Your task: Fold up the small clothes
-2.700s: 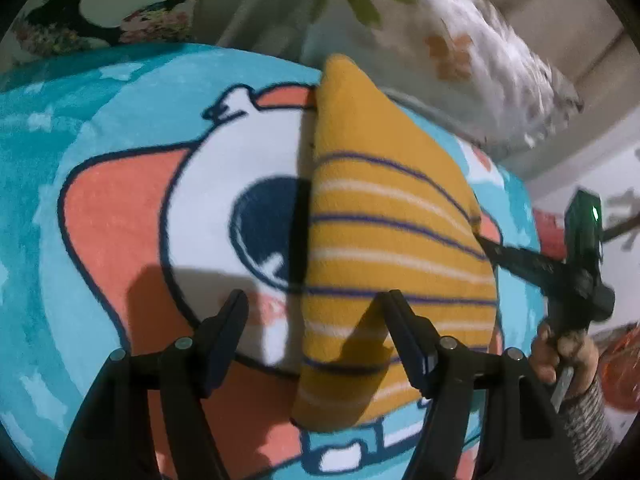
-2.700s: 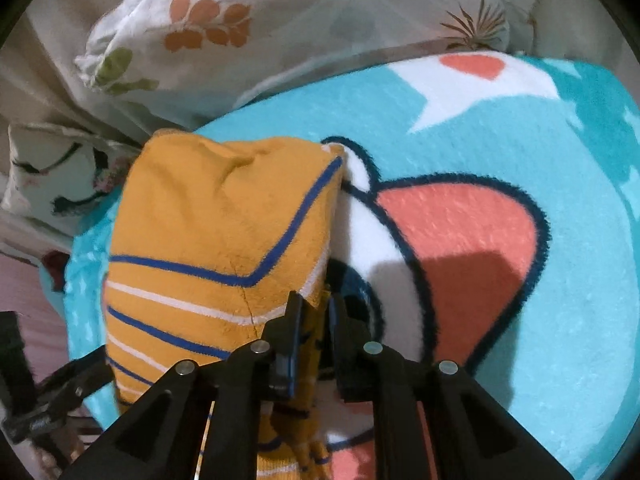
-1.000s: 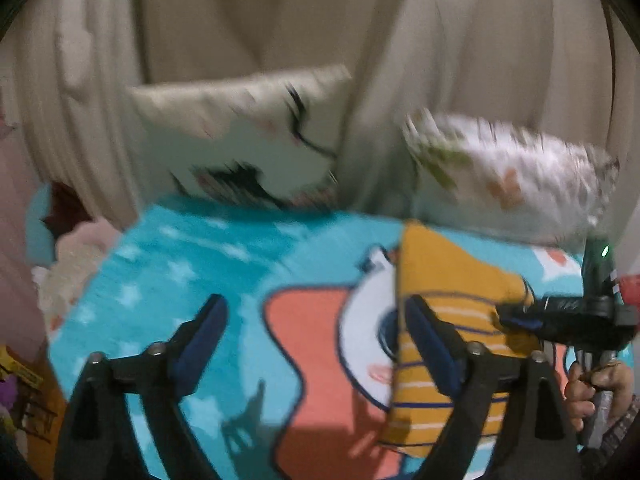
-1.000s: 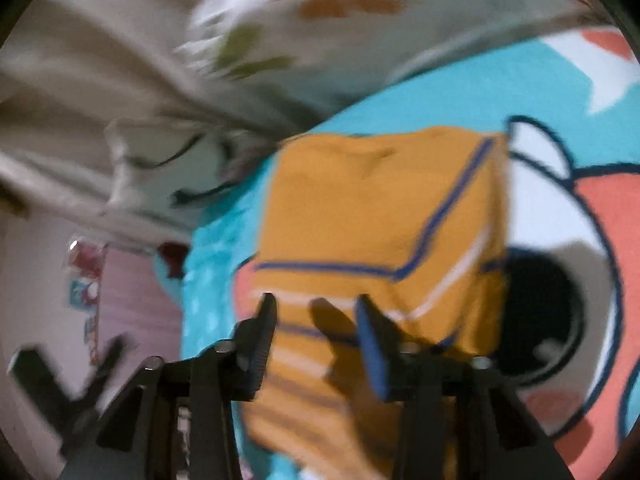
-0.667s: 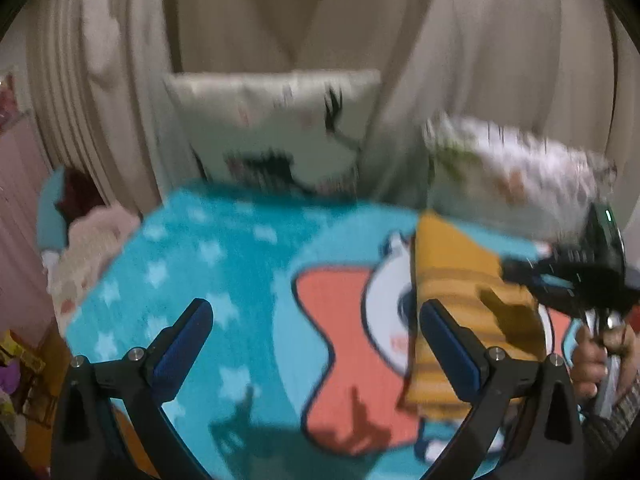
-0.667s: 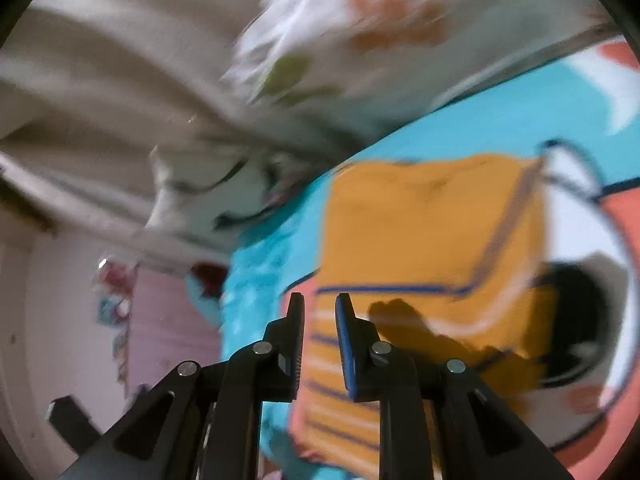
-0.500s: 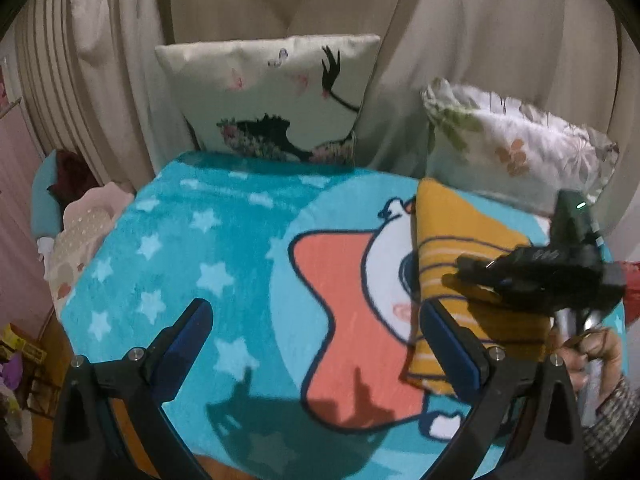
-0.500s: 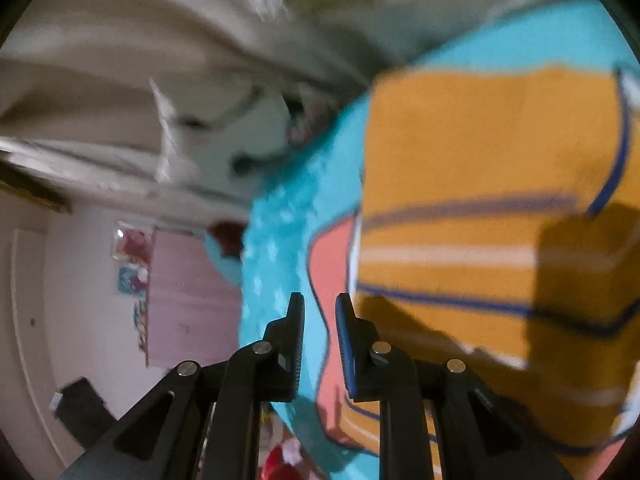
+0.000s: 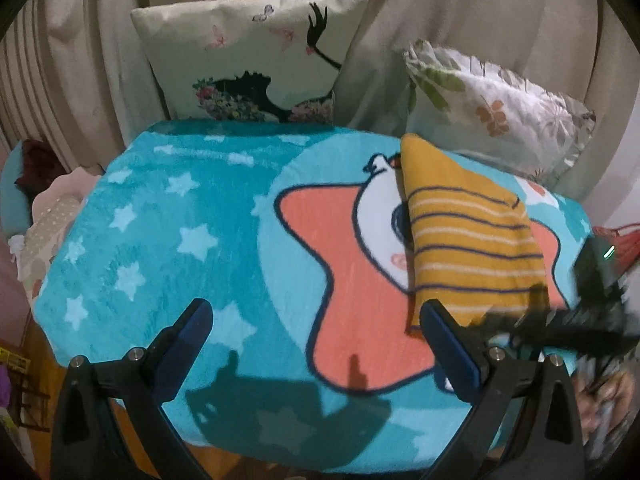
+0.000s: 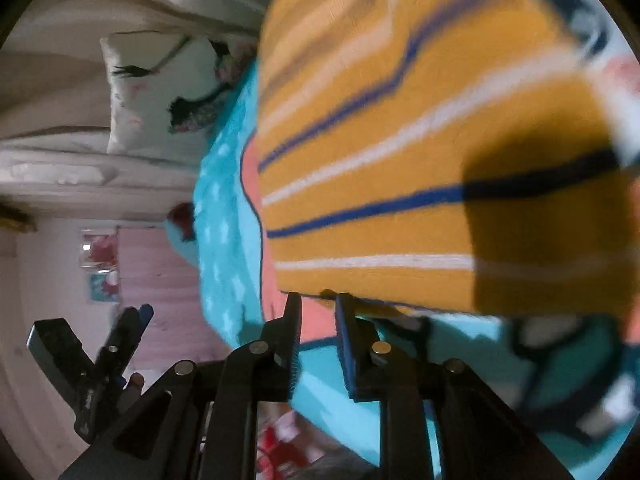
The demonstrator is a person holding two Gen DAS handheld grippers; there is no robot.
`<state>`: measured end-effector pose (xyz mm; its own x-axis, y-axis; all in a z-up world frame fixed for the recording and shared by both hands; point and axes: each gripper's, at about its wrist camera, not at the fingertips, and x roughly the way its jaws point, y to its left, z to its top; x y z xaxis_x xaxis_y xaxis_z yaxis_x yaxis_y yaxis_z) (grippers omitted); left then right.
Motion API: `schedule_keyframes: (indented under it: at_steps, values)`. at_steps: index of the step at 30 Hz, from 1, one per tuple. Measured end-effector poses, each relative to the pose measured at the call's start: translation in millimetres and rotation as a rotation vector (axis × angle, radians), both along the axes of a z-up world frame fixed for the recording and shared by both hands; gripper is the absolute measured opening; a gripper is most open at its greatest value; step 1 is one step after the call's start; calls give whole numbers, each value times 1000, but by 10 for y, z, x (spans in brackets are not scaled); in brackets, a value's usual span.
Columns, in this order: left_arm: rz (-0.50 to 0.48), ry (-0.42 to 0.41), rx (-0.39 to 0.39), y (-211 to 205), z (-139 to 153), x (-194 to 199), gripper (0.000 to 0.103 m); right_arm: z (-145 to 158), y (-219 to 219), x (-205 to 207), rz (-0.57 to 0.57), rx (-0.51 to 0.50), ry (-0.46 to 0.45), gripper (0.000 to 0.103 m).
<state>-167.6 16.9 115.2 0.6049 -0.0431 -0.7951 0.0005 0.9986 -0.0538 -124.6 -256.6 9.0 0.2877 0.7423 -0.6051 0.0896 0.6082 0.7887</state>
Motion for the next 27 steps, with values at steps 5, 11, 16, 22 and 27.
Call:
schedule_keyframes:
  at_steps: [5, 11, 16, 22, 27]
  values:
    - [3, 33, 14, 84, -86, -130, 103, 417, -419, 223, -177, -42, -127, 33]
    - [0, 81, 43, 99, -168, -208, 103, 160, -838, 761, -303, -29, -83, 13]
    - [-21, 116, 42, 45, -251, -185, 103, 228, -1127, 582, -405, -28, -86, 12]
    - [-59, 160, 39, -106, -381, -123, 103, 588, -996, 123, -361, -344, -123, 43]
    - [-105, 167, 63, -248, -433, -140, 103, 571, -724, -400, -249, -584, -116, 46]
